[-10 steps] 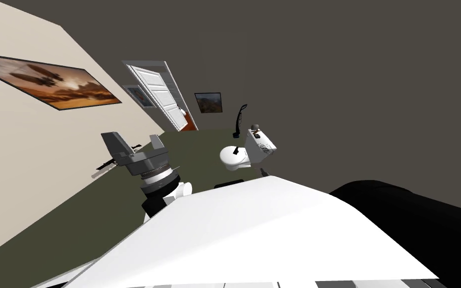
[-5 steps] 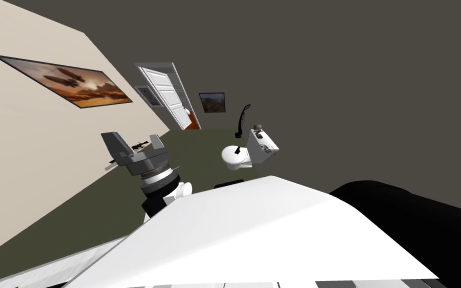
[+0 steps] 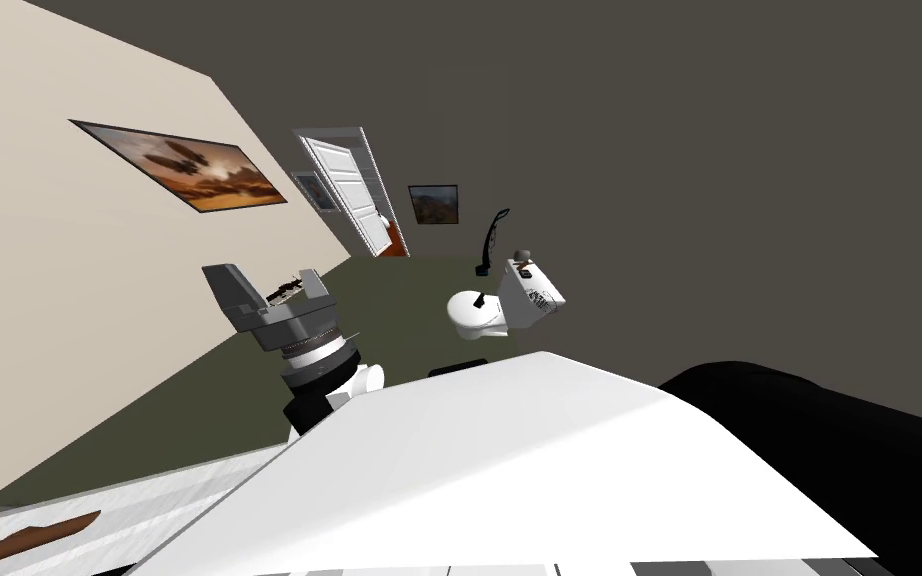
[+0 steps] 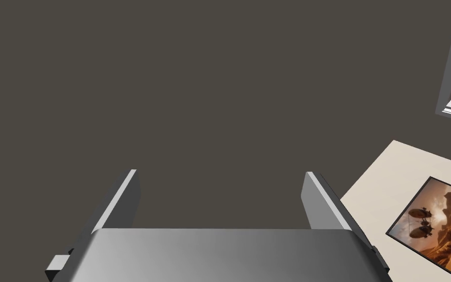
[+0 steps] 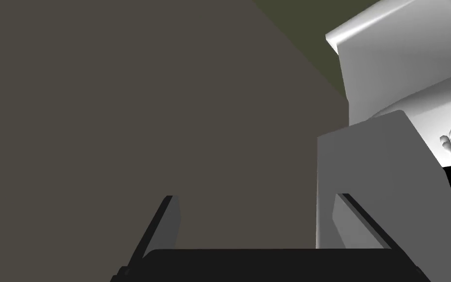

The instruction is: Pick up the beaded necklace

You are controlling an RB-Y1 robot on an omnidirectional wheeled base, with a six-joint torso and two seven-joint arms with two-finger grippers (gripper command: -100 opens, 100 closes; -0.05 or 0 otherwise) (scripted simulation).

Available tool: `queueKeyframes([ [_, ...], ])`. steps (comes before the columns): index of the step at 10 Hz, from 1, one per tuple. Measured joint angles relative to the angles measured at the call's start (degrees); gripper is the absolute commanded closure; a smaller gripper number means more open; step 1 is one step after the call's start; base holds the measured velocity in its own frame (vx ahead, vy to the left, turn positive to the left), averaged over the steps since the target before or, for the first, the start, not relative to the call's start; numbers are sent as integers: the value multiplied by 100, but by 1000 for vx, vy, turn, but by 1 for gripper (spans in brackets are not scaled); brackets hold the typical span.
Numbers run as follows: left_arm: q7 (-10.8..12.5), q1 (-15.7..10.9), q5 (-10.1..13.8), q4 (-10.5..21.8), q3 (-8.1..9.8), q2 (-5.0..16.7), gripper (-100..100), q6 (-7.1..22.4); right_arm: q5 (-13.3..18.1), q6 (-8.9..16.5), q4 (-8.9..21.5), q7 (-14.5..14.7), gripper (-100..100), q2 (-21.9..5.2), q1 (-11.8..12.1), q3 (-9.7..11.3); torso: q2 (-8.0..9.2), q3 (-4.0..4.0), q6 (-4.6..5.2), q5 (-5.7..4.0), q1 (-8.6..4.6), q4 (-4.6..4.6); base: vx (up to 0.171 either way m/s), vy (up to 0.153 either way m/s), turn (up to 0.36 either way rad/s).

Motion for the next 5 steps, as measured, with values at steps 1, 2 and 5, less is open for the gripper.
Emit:
queueKeyframes([
  [1, 0, 1, 0, 0, 0, 0, 0, 0, 83, 184, 79, 26, -100, -56, 21, 22, -2, -1, 2, 0, -1, 0, -8, -1, -13],
  [2, 0, 1, 0, 0, 0, 0, 0, 0, 169, 294, 159, 23, -100, -53, 5, 14, -6, -3, 3, 0, -1, -1, -11, 10, 165],
  [5, 0, 0, 0, 0, 0, 0, 0, 0, 563, 852, 386, 77, -100, -99, 105, 65, -7, -4, -2, 1, 2, -1, -10, 6, 150],
])
